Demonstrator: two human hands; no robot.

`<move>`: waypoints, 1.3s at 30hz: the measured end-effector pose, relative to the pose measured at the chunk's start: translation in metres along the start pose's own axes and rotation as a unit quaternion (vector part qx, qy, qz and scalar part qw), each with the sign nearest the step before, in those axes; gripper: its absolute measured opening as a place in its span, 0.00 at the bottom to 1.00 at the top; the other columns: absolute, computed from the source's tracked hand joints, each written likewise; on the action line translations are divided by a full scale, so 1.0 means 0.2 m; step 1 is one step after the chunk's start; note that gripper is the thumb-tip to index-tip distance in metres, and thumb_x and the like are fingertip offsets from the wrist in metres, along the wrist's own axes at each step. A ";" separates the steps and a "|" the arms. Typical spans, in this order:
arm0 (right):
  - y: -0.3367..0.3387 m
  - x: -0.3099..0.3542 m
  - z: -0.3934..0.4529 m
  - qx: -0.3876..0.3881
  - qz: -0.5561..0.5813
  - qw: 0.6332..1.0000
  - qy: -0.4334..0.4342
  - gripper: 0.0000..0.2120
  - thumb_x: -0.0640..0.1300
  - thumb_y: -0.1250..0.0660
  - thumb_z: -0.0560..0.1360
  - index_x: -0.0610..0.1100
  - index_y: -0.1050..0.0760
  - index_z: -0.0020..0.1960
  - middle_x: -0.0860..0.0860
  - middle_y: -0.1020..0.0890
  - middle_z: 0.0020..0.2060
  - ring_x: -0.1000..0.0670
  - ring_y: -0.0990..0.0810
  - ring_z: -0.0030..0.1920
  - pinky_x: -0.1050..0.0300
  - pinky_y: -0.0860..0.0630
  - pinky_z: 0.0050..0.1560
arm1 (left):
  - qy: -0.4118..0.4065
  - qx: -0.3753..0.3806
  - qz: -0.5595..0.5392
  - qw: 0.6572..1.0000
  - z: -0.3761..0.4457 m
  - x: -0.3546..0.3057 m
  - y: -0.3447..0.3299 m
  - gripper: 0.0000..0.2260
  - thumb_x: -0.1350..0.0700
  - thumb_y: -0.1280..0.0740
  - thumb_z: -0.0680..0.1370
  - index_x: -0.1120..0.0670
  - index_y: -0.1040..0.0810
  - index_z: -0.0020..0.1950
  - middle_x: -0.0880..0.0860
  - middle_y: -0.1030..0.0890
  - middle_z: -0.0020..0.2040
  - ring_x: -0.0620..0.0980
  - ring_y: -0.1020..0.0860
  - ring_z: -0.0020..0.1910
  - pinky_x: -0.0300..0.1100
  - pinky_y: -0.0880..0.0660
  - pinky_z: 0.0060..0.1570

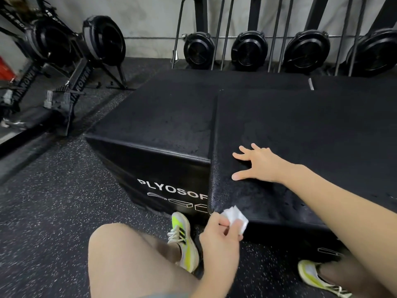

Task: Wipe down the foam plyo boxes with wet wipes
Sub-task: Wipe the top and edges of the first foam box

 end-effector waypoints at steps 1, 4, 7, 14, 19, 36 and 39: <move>0.00 0.00 0.00 -0.001 -0.003 1.000 0.001 0.44 0.73 0.34 0.68 0.59 0.43 0.79 0.55 0.48 0.80 0.44 0.56 0.80 0.35 0.55 0.77 | 0.009 -0.007 -0.018 1.000 -0.02 0.00 -0.06 0.14 0.50 0.27 0.72 0.47 0.31 0.34 0.51 0.21 0.30 0.53 0.17 0.36 0.52 0.23 0.43; -0.01 -0.01 -0.01 -0.004 -0.004 1.000 0.006 0.43 0.73 0.35 0.69 0.59 0.43 0.79 0.55 0.48 0.80 0.44 0.56 0.80 0.35 0.55 0.77 | 0.021 -0.007 -0.084 0.996 -0.08 -0.01 -0.20 0.15 0.56 0.25 0.74 0.51 0.29 0.34 0.54 0.18 0.32 0.49 0.15 0.35 0.49 0.21 0.44; -0.02 -0.02 -0.01 -0.006 -0.010 1.000 0.013 0.43 0.74 0.37 0.70 0.59 0.44 0.79 0.55 0.48 0.81 0.43 0.56 0.80 0.35 0.54 0.77 | 0.036 -0.036 -0.101 0.994 -0.10 -0.01 -0.18 0.10 0.56 0.26 0.75 0.54 0.24 0.39 0.51 0.17 0.32 0.48 0.15 0.36 0.50 0.21 0.46; -0.02 -0.02 -0.03 -0.002 0.002 1.000 0.016 0.42 0.73 0.38 0.71 0.59 0.45 0.80 0.54 0.48 0.81 0.44 0.56 0.81 0.35 0.56 0.77 | 0.039 -0.206 -0.204 0.956 -0.04 0.01 -0.01 0.11 0.62 0.30 0.79 0.59 0.28 0.39 0.50 0.15 0.36 0.49 0.15 0.37 0.32 0.25 0.38; -0.01 -0.01 -0.03 -0.004 -0.009 1.000 0.019 0.41 0.72 0.38 0.72 0.57 0.45 0.80 0.53 0.48 0.81 0.42 0.56 0.80 0.34 0.57 0.77 | 0.041 -0.154 -0.199 0.967 -0.06 -0.01 -0.11 0.13 0.62 0.32 0.80 0.62 0.32 0.40 0.61 0.16 0.36 0.56 0.15 0.36 0.32 0.24 0.33; 0.07 -0.48 -0.40 -0.114 0.022 0.990 -0.079 0.27 0.62 0.37 0.78 0.55 0.31 0.75 0.57 0.36 0.77 0.50 0.44 0.79 0.48 0.48 0.79 | -0.322 -0.034 0.260 0.910 0.15 -0.19 -0.21 0.22 0.58 0.27 0.73 0.49 0.41 0.32 0.47 0.34 0.30 0.48 0.33 0.33 0.43 0.34 0.34; 0.05 -0.55 -0.45 -0.119 0.041 0.987 -0.098 0.26 0.61 0.38 0.78 0.57 0.32 0.75 0.59 0.36 0.77 0.51 0.43 0.79 0.49 0.44 0.77 | -0.368 0.023 0.263 0.892 0.04 -0.23 -0.50 0.14 0.61 0.29 0.73 0.52 0.31 0.32 0.50 0.26 0.35 0.51 0.26 0.37 0.47 0.25 0.37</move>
Point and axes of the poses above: each hand's wrist, its own z-axis towards the middle knuckle, its own y-axis out of the back of the hand, x = y × z, the point moved 3 cm from there along z, towards the middle knuckle
